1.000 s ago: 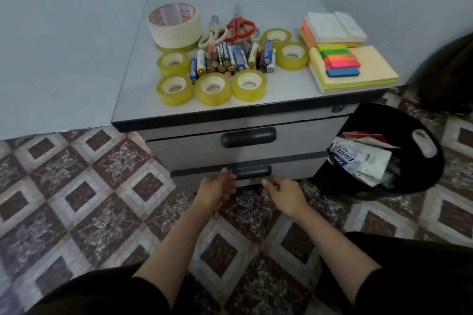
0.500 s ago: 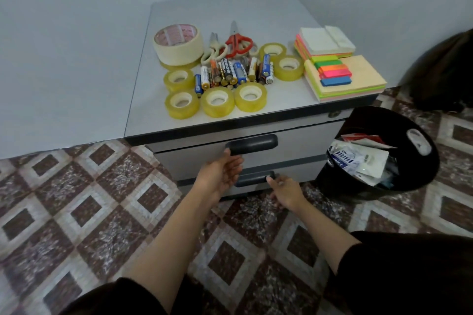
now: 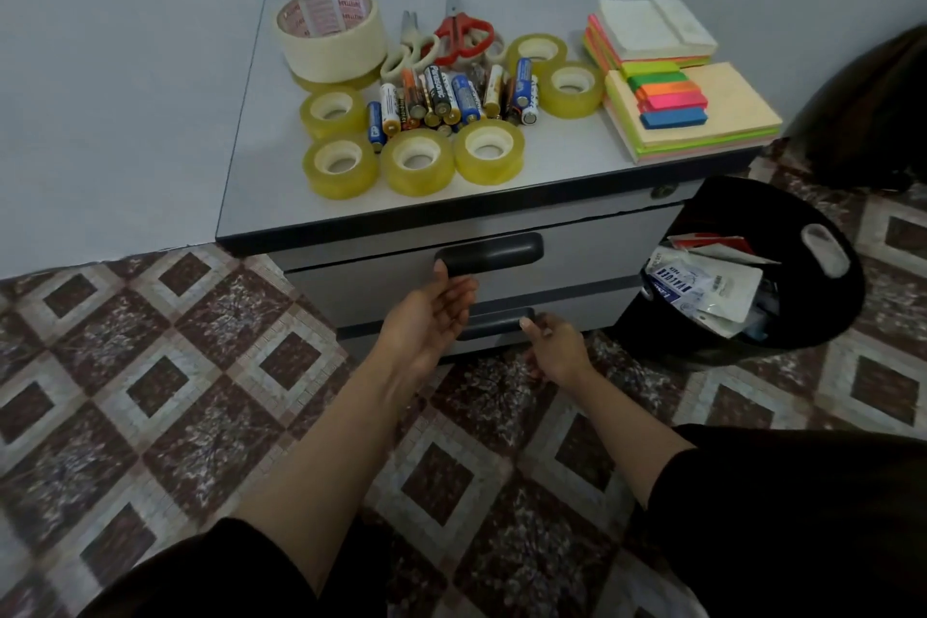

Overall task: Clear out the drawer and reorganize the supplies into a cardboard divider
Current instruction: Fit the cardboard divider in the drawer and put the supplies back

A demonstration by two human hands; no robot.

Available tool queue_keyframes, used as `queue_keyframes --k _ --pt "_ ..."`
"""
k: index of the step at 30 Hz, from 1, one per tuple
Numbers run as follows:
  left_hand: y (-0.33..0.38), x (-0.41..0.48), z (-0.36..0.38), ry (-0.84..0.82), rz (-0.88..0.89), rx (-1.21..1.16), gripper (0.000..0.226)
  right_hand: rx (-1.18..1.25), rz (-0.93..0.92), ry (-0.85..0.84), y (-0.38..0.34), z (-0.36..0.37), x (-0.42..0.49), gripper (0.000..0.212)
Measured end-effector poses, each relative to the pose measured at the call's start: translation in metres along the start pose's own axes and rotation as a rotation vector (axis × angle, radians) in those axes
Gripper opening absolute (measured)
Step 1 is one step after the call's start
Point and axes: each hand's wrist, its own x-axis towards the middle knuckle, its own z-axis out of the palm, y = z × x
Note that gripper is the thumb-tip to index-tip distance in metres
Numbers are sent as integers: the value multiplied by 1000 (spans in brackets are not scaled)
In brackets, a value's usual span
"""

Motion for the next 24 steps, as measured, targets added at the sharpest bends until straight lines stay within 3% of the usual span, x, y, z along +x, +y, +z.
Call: queue_keyframes --k 6,11,14,17,21,24 --pt "3 1 -1 26 17 79 30 97 62 -36 -19 -2 1 28" --pt "5 2 4 85 -3 69 24 76 156 -265 -46 -19 -11 21" --pt "3 2 6 49 -27 -72 22 306 2 -373 -75 -41 -29 6" --pt "-1 -3 9 29 -23 -130 26 638 6 -469 -93 -55 -47 10" --pt "-3 -13 18 20 -23 -156 27 880 136 -320 -97 -54 -61 26" --pt "-4 -19 19 0 -23 -124 29 867 171 -251 -100 -59 -68 39"
